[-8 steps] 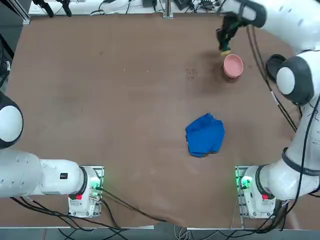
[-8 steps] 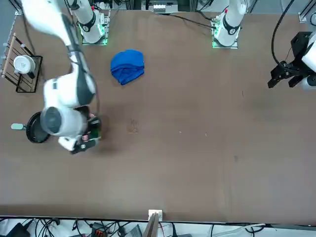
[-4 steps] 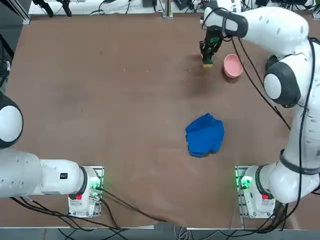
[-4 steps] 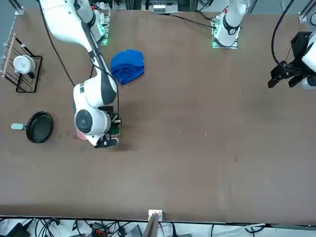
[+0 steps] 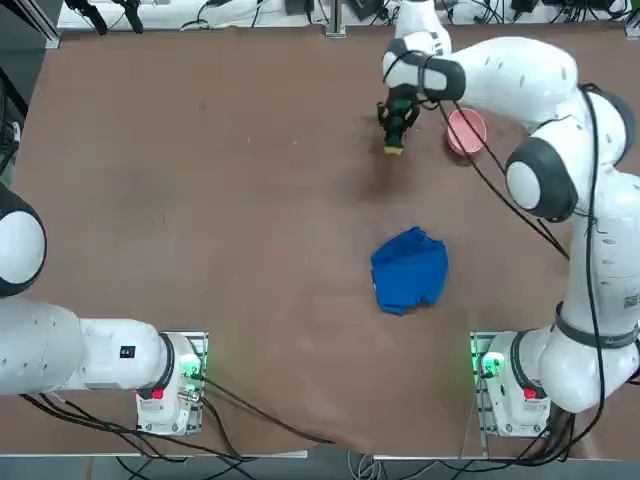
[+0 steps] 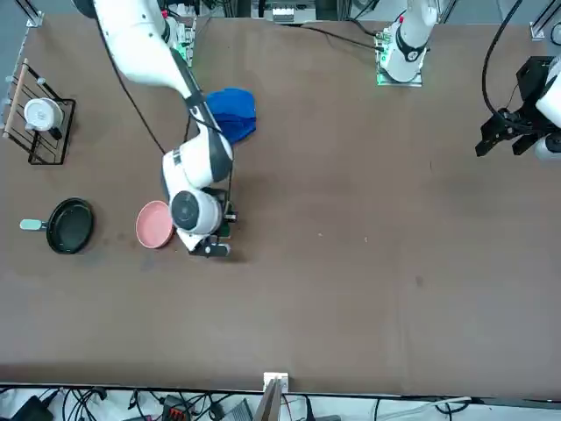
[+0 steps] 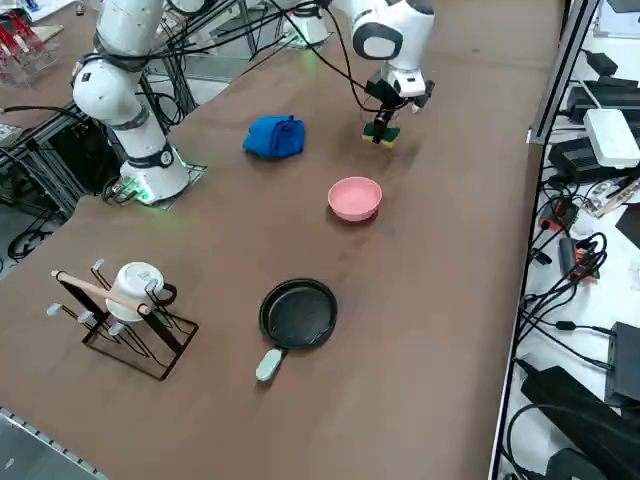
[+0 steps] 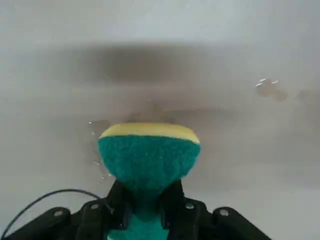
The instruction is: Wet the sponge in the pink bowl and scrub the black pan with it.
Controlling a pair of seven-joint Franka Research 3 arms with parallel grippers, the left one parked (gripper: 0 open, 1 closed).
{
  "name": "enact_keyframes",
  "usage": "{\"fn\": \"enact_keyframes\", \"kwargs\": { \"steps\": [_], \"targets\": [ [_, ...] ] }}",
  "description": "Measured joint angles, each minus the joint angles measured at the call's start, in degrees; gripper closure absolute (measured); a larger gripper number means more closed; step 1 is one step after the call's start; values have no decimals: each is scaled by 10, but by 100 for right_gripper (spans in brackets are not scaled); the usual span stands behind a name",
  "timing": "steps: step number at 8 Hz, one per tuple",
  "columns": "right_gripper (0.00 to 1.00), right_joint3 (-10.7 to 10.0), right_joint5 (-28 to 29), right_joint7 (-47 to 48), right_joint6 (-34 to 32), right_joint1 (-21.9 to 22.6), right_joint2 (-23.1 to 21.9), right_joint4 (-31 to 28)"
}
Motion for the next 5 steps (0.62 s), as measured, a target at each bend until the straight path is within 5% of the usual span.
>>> {"fn": "enact_keyframes", "kwargs": {
  "steps": [5],
  "targets": [
    [59,-3,-22,24,11,17,25,-3]
  ]
}}
